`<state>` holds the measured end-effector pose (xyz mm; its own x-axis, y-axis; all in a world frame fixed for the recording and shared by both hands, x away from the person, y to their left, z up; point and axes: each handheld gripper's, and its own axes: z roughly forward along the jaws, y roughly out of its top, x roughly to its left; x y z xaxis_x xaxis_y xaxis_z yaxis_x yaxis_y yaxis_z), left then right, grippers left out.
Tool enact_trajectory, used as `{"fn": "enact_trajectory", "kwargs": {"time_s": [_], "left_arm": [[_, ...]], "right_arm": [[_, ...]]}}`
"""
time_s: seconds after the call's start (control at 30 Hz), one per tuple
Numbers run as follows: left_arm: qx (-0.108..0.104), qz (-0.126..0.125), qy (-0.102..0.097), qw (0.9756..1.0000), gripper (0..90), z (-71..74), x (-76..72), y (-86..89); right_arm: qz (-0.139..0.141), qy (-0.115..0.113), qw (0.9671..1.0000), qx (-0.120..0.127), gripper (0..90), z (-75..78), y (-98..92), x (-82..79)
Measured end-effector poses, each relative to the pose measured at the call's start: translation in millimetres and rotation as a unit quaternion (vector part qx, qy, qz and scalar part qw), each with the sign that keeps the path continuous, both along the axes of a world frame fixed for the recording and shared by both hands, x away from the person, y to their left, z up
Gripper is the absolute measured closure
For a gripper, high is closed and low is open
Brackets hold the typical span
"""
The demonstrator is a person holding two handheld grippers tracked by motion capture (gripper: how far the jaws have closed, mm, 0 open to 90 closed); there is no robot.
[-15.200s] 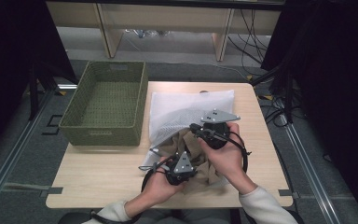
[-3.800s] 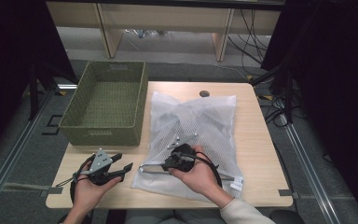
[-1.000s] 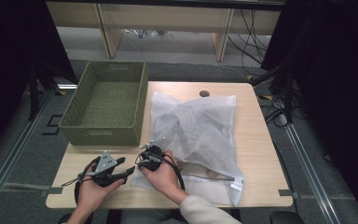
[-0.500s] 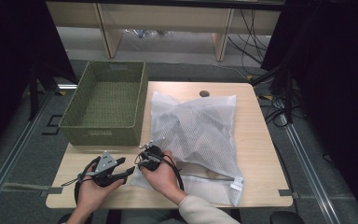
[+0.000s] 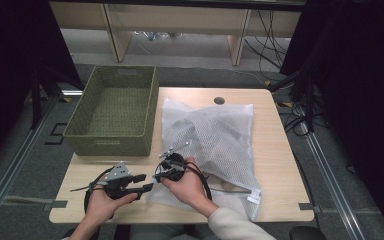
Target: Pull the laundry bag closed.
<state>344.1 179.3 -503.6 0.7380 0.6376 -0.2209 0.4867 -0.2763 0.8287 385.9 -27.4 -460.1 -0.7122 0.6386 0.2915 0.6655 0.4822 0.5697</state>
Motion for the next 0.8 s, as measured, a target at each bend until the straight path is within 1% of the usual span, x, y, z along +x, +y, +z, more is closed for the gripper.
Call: {"fn": "enact_trajectory", "kwargs": {"time_s": [0.03, 0.07, 0.1, 0.13, 0.17, 0.2, 0.23, 0.27, 0.3, 0.33, 0.37, 0.4, 0.43, 0.47, 0.5, 0.53, 0.57, 0.6, 0.63, 0.67, 0.7, 0.73, 0.77, 0.8], "left_arm": [[-0.007, -0.012, -0.001, 0.9999, 52.4, 0.2, 2.2, -1.9], [-0.013, -0.017, 0.006, 0.9998, 53.1, 0.3, 4.1, -3.5], [-0.008, -0.019, 0.007, 0.9998, 53.5, 0.6, 6.4, -4.6], [-0.011, -0.020, 0.028, 0.9993, 54.7, 1.2, 6.4, -6.6], [-0.005, -0.031, 0.009, 0.9995, 55.9, 0.7, 10.7, -7.2], [-0.009, -0.029, 0.023, 0.9993, 56.4, 0.0, 12.0, -8.8], [-0.010, -0.037, 0.027, 0.9989, 57.1, -0.6, 14.4, -9.5], [-0.014, -0.038, 0.031, 0.9987, 58.7, -1.7, 15.7, -11.2], [-0.007, -0.048, 0.031, 0.9983, 60.3, -1.9, 17.8, -10.7], [-0.016, -0.047, 0.029, 0.9983, 61.2, -2.5, 18.7, -12.8], [-0.020, -0.046, 0.038, 0.9980, 62.8, -2.2, 19.7, -13.5], [-0.013, -0.050, 0.032, 0.9981, 64.4, -1.7, 21.0, -13.8], [-0.010, -0.054, 0.030, 0.9980, 65.7, -1.2, 22.0, -14.0], [-0.015, -0.043, 0.035, 0.9984, 66.6, -1.1, 21.3, -15.1], [-0.003, -0.048, 0.033, 0.9983, 68.3, -0.9, 23.5, -13.0], [-0.009, -0.049, 0.036, 0.9981, 69.8, -0.5, 23.4, -14.3], [-0.011, -0.052, 0.033, 0.9981, 71.5, -0.3, 23.2, -15.9], [0.007, -0.055, 0.031, 0.9980, 73.2, 0.5, 24.2, -14.8], [-0.002, -0.051, 0.028, 0.9983, 75.1, 0.4, 23.0, -17.0], [0.007, -0.050, 0.023, 0.9985, 76.7, 0.8, 23.3, -16.9], [0.015, -0.043, 0.021, 0.9988, 79.1, 1.1, 22.8, -17.0], [0.014, -0.042, 0.021, 0.9988, 81.3, 1.1, 22.5, -17.6], [0.018, -0.045, 0.019, 0.9987, 82.7, 2.4, 21.4, -18.2], [0.025, -0.046, 0.019, 0.9985, 84.2, 3.5, 20.6, -18.3]], "right_arm": [[0.010, -0.003, 0.9999, 0.003, 86.9, 1.7, -1.5, 0.6], [0.006, -0.002, 1.0000, -0.001, 86.9, 4.0, -2.6, 0.4], [0.005, 0.005, 1.0000, 0.000, 86.9, 6.0, -2.8, -0.5], [0.006, 0.004, 1.0000, -0.002, 86.9, 7.7, -3.4, -0.7], [0.008, 0.000, 1.0000, -0.005, 86.9, 9.3, -4.3, -0.8], [0.010, -0.004, 0.9999, -0.007, 86.9, 10.6, -5.0, -1.2], [0.015, -0.008, 0.9999, -0.003, 86.9, 11.4, -5.5, -1.0], [0.011, -0.005, 0.9999, -0.005, 86.9, 13.0, -6.3, -1.8], [0.012, -0.005, 0.9999, -0.004, 86.9, 13.9, -6.7, -2.3], [0.019, -0.010, 0.9998, -0.002, 86.9, 13.7, -7.1, -1.8], [0.012, -0.004, 0.9999, -0.005, 86.9, 14.3, -6.7, -3.2], [0.012, -0.004, 0.9999, -0.006, 86.9, 13.8, -6.1, -3.9], [0.012, -0.002, 0.9999, -0.004, 86.9, 13.8, -6.1, -4.5], [0.013, -0.004, 0.9999, -0.004, 86.9, 13.8, -6.2, -4.6], [0.014, -0.009, 0.9998, -0.006, 86.9, 14.1, -6.9, -4.3], [0.016, -0.012, 0.9998, -0.005, 86.9, 14.1, -7.1, -3.8], [0.018, -0.013, 0.9998, -0.003, 86.9, 14.9, -7.2, -3.8], [0.016, -0.011, 0.9998, -0.006, 87.0, 15.2, -7.3, -4.0], [0.015, -0.013, 0.9998, -0.006, 86.9, 15.2, -7.3, -4.4], [0.012, -0.013, 0.9998, -0.007, 86.9, 15.1, -7.4, -5.0], [0.010, -0.011, 0.9999, -0.008, 87.0, 15.0, -7.6, -5.4], [0.013, -0.014, 0.9998, -0.010, 87.0, 14.6, -8.2, -4.8], [0.015, -0.016, 0.9997, -0.010, 87.0, 14.4, -8.4, -4.8], [0.012, -0.009, 0.9999, -0.008, 87.0, 14.8, -8.4, -6.1]]}}
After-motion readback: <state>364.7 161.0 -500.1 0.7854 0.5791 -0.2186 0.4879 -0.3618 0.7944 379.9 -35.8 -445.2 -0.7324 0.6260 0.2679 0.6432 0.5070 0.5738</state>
